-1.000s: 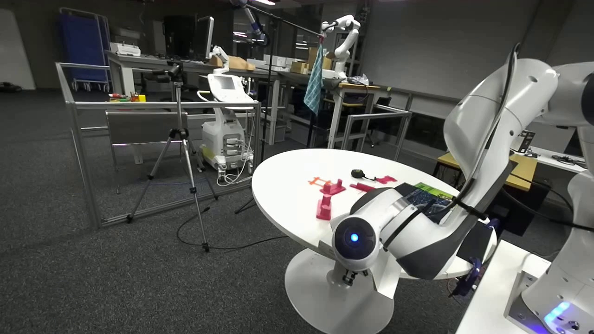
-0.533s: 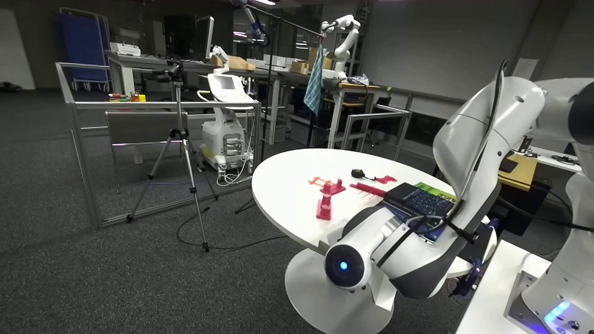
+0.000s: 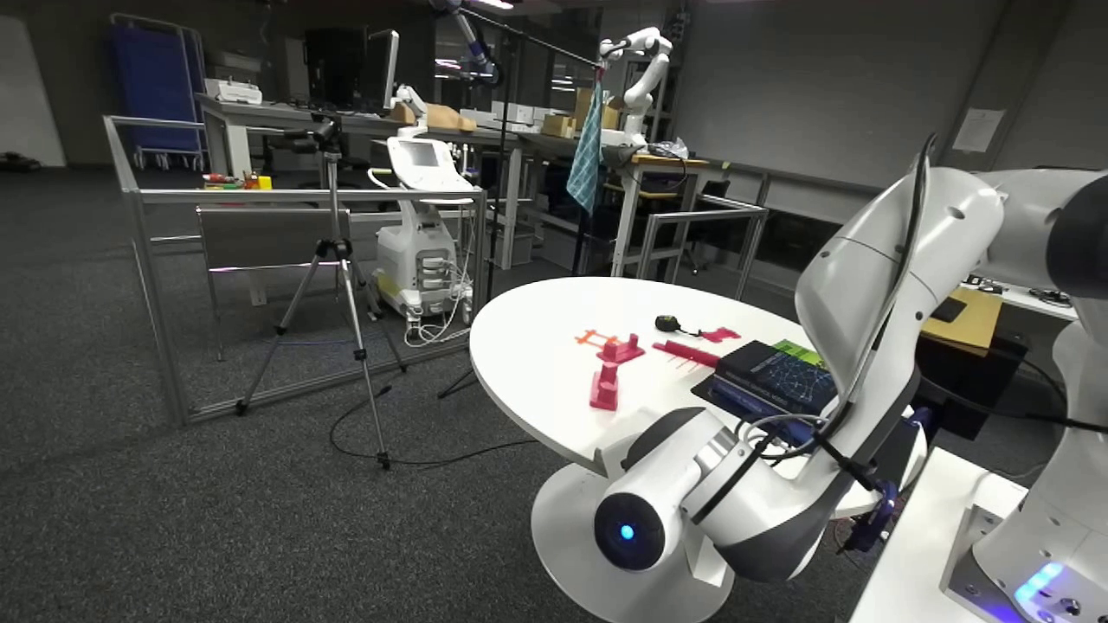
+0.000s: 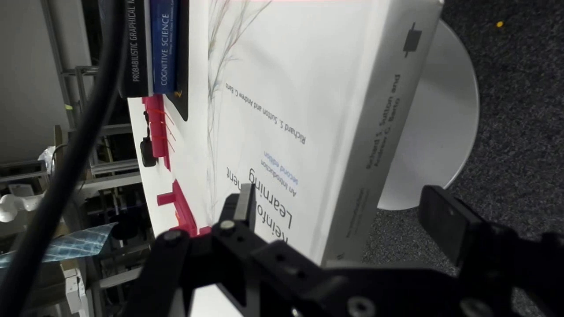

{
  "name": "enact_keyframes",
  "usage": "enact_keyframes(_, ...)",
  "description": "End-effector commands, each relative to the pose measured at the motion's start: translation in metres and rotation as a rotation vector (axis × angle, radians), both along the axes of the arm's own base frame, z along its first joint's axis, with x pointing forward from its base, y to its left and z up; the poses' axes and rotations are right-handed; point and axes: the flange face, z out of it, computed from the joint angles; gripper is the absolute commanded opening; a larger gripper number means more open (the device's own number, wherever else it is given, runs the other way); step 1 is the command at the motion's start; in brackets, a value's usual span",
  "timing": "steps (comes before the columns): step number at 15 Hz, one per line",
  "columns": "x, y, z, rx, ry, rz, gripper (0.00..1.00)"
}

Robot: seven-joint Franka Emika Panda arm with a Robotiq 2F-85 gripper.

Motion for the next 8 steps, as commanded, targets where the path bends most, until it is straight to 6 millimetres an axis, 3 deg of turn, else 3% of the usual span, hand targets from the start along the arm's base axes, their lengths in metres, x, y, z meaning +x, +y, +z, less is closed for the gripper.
enact_keyframes(1, 0.0022, 0.0043, -0.0008, -0.077, -0.037, 0.008, 1.00)
enact_keyframes(8, -0.0010, 0.0046, -0.0056, -0.038, -0.008, -0.001, 1.00)
